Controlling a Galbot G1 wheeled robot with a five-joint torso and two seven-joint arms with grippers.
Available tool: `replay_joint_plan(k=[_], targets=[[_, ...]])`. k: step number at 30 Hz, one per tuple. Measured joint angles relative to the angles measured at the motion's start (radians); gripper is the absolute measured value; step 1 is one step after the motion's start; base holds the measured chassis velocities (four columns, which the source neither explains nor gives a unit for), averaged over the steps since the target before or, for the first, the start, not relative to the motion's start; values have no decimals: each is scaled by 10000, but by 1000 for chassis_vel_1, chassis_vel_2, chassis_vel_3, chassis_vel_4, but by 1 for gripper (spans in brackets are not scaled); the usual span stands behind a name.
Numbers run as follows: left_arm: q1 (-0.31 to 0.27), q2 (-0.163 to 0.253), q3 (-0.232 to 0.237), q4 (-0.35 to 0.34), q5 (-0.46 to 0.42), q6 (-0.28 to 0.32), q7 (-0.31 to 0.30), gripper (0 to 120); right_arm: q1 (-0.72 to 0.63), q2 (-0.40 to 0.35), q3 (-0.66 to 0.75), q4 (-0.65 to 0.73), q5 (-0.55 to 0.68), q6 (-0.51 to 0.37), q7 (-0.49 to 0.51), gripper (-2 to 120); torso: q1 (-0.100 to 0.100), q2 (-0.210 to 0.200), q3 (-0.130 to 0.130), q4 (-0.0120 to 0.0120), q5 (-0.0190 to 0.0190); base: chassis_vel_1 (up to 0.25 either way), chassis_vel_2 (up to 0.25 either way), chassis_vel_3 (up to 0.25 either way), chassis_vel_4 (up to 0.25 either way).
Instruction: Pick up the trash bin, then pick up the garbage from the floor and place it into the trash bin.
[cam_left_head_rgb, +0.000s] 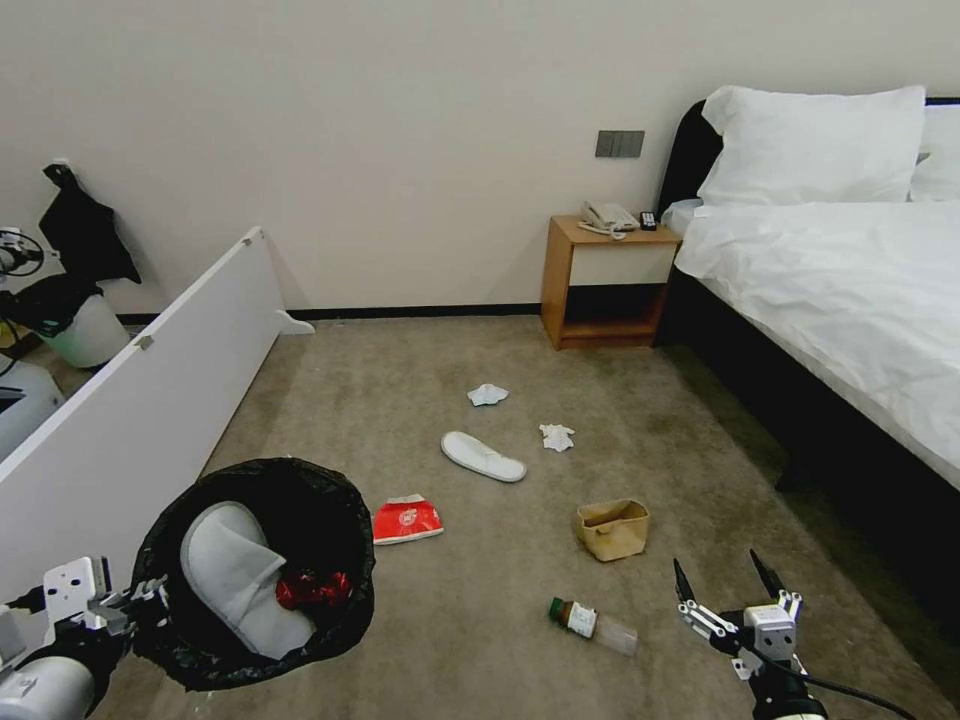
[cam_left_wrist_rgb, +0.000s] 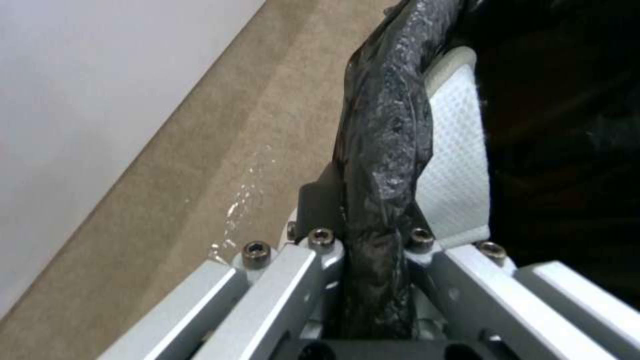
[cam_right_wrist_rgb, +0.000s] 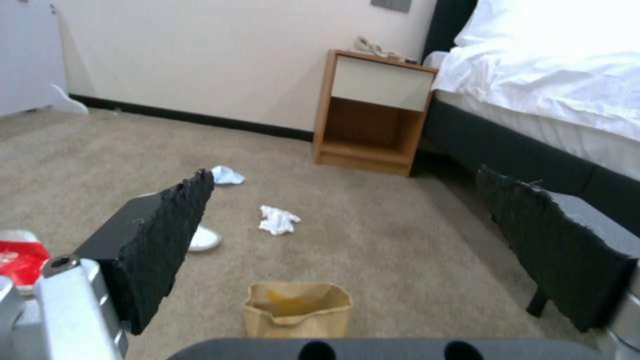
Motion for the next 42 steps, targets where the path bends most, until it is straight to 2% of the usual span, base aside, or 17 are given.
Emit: replay_joint_plan(k=[24,30,36,38,39,40,42], targets=[[-19,12,-14,-29,17,0,-33,3,203,-124,-42,-169,165,-38,-160,100,0,0,0,-1,-1,-93,91,90,-90],[-47,38,0,-29,-1,0,-64,3,519,-526,-114,-695,400,-37,-500,100,0,-3,2,2,0,-55,94,75,-67],[-15,8,-10,-35,-2,0,-81,3,599,-1367,-440,-1080,653,-944,-522,100,-1,-2,0,-1,1,0,0,0,0],[-9,0,-9,-73,6,0,-107,3,527,-2080,-928,-876,1042,-2385,96,100,0,-1,0,-2,4,0,0,0,0],[-9,0,-9,-73,6,0,-107,3,527,-2080,-928,-876,1042,-2385,96,100,0,-1,0,-2,4,0,0,0,0],[-3,-2,-12,-82,9,1,-113,3,522,-2352,-1099,-768,1180,-2915,362,100,-1,-2,0,0,0,0,0,0,0],[18,-17,-62,-117,10,0,-128,3,656,-3015,-1400,-650,1531,-3915,222,100,0,-1,0,-1,0,0,0,0,0]])
